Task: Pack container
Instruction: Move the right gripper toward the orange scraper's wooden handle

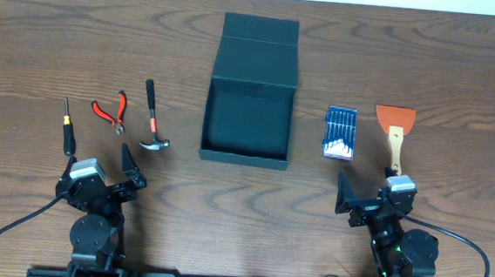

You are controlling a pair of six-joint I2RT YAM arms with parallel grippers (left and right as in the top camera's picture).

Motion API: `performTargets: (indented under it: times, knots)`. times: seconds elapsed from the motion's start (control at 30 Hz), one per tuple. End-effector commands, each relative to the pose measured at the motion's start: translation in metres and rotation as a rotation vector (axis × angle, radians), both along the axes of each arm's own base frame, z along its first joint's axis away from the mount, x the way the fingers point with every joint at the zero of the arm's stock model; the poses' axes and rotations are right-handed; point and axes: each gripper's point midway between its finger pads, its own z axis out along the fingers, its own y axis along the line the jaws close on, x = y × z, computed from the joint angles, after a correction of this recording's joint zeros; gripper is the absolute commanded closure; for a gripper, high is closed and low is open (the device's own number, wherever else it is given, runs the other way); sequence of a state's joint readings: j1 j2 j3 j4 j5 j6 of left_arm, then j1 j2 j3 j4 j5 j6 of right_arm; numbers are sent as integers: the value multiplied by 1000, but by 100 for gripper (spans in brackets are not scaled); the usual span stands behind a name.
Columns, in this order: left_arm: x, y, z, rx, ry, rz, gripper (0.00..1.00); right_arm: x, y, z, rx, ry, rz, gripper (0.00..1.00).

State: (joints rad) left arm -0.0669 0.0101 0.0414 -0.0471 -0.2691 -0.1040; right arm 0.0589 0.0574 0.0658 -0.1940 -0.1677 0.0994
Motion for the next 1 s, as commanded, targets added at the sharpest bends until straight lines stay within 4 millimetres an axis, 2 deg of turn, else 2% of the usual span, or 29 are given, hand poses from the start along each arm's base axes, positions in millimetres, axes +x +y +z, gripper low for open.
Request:
performTargets:
  times: [0.0, 0.87, 0.97]
  knots:
    - [0, 3, -16, 10, 38, 17, 1, 0, -1, -1, 13, 1, -4, 1]
    - [0, 3, -16, 10, 38, 17, 1, 0, -1, -1, 12, 1, -4, 1]
    - [0, 3, -16, 10, 38, 17, 1, 2, -4, 6, 9, -30, -22, 1]
